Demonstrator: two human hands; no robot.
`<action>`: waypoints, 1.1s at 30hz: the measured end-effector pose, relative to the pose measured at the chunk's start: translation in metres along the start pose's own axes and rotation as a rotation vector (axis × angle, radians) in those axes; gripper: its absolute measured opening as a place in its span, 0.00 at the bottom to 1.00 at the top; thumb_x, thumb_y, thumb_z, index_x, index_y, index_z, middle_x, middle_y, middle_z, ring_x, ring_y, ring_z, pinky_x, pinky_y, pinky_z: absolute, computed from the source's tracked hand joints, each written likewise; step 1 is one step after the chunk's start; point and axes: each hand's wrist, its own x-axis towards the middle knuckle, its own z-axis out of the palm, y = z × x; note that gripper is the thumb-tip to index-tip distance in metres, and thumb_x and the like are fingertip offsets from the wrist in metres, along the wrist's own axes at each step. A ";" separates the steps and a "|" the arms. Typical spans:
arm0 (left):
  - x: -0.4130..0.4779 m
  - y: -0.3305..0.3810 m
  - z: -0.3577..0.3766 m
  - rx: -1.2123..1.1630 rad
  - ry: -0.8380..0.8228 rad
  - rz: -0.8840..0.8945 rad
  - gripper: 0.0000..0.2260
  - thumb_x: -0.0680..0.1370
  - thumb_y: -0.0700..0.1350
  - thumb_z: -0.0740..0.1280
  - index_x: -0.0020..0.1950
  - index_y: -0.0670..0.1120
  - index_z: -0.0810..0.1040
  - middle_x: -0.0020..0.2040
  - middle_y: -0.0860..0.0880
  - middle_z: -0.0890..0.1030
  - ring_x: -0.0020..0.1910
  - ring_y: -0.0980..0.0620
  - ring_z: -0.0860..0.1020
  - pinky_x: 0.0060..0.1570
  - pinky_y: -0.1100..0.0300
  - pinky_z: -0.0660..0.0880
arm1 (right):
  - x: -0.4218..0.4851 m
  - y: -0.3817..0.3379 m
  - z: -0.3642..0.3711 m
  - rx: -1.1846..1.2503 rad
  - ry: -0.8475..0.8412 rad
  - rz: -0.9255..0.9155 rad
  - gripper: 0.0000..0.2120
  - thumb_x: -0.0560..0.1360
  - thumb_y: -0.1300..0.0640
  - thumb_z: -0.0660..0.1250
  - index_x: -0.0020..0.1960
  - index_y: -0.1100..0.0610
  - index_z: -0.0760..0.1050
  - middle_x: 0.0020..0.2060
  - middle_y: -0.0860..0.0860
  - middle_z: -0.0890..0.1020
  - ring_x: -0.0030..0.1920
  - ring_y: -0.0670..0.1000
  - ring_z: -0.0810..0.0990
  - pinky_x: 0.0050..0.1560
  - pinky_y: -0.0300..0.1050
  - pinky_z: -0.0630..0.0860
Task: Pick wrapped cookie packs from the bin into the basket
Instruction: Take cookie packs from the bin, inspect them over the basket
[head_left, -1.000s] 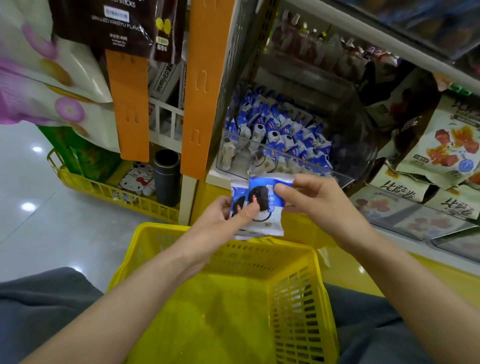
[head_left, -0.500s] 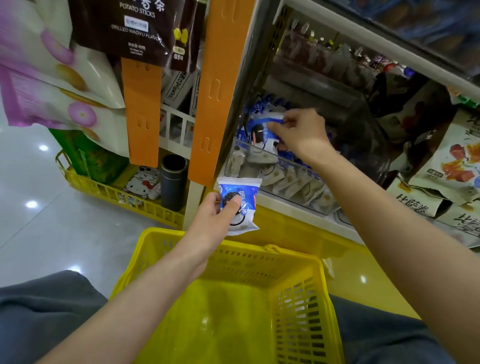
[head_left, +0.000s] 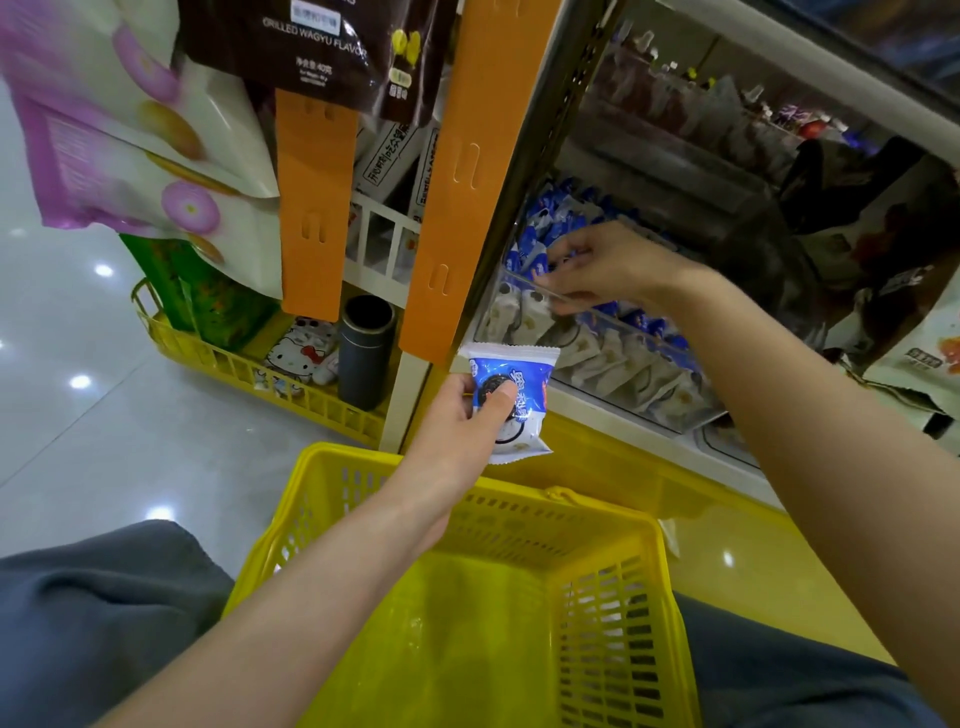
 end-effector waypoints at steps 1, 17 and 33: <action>0.000 0.000 0.000 0.000 0.001 0.000 0.14 0.79 0.48 0.61 0.62 0.45 0.69 0.46 0.52 0.79 0.32 0.69 0.78 0.28 0.77 0.70 | 0.000 0.002 -0.001 -0.003 0.000 -0.005 0.13 0.73 0.59 0.69 0.56 0.60 0.73 0.46 0.60 0.82 0.39 0.49 0.84 0.39 0.36 0.81; -0.006 -0.014 0.003 0.092 -0.076 -0.009 0.09 0.79 0.46 0.62 0.58 0.48 0.70 0.50 0.50 0.81 0.40 0.63 0.80 0.32 0.75 0.72 | -0.113 0.050 0.063 -0.004 0.518 -0.451 0.07 0.77 0.55 0.62 0.55 0.52 0.72 0.42 0.40 0.75 0.41 0.37 0.74 0.41 0.29 0.71; -0.007 -0.043 0.009 0.282 -0.126 0.059 0.10 0.79 0.42 0.61 0.37 0.44 0.70 0.33 0.47 0.75 0.28 0.62 0.73 0.28 0.70 0.68 | -0.135 0.103 0.114 0.106 0.308 -0.273 0.02 0.72 0.57 0.70 0.41 0.52 0.78 0.33 0.42 0.78 0.35 0.40 0.74 0.36 0.31 0.68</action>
